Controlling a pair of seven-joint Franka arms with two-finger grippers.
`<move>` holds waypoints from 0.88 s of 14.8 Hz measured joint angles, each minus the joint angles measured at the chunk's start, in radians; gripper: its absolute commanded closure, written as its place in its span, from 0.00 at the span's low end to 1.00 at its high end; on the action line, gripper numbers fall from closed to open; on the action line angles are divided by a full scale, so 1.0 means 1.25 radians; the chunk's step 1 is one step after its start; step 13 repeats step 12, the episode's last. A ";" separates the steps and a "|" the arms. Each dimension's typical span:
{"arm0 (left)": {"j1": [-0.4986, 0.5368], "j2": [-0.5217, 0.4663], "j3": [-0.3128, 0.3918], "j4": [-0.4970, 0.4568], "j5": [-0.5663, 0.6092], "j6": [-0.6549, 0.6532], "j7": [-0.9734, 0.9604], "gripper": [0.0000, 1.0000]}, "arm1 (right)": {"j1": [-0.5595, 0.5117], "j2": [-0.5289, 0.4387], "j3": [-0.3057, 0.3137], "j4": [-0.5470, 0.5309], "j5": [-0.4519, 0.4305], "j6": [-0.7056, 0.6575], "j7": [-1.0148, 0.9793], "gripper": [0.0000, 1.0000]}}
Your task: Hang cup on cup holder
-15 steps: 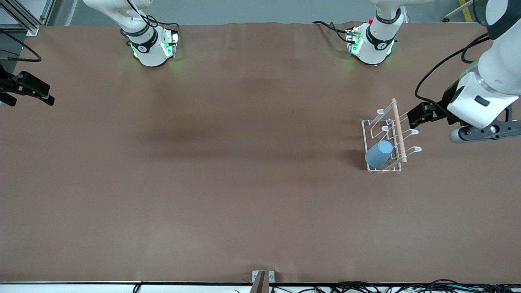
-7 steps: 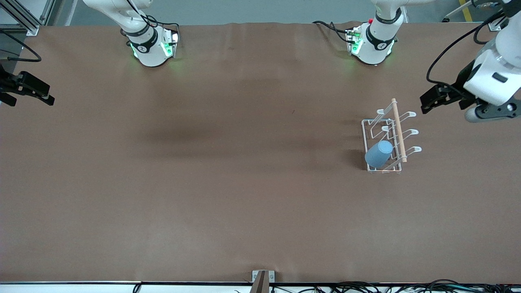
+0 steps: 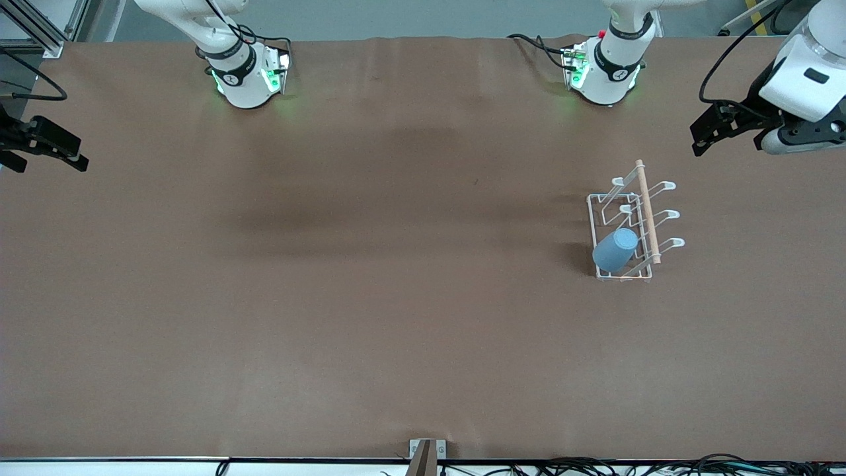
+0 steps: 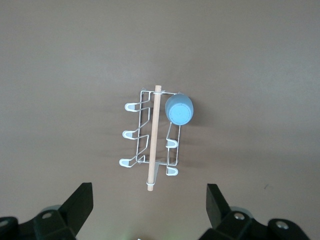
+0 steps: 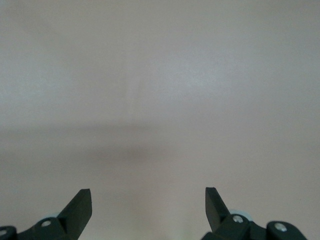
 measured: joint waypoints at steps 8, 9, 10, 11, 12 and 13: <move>0.000 -0.005 0.002 -0.001 -0.033 -0.005 0.035 0.00 | 0.000 0.000 0.000 0.000 0.000 0.000 0.000 0.00; 0.000 -0.005 0.002 -0.001 -0.033 -0.006 0.042 0.00 | 0.000 0.000 0.000 0.000 0.000 0.000 0.000 0.00; 0.000 -0.005 0.002 -0.001 -0.033 -0.006 0.050 0.00 | 0.000 0.000 0.000 0.000 0.000 0.000 0.000 0.00; 0.000 -0.005 0.002 -0.001 -0.033 -0.006 0.063 0.00 | 0.000 0.000 0.000 0.000 0.000 0.000 0.000 0.00; 0.000 -0.005 0.002 -0.001 -0.033 -0.006 0.078 0.00 | 0.000 0.000 0.000 0.000 0.000 0.000 0.000 0.00; 0.000 -0.005 0.002 -0.001 -0.033 -0.006 0.078 0.00 | 0.000 0.000 0.000 0.000 0.000 0.000 0.000 0.00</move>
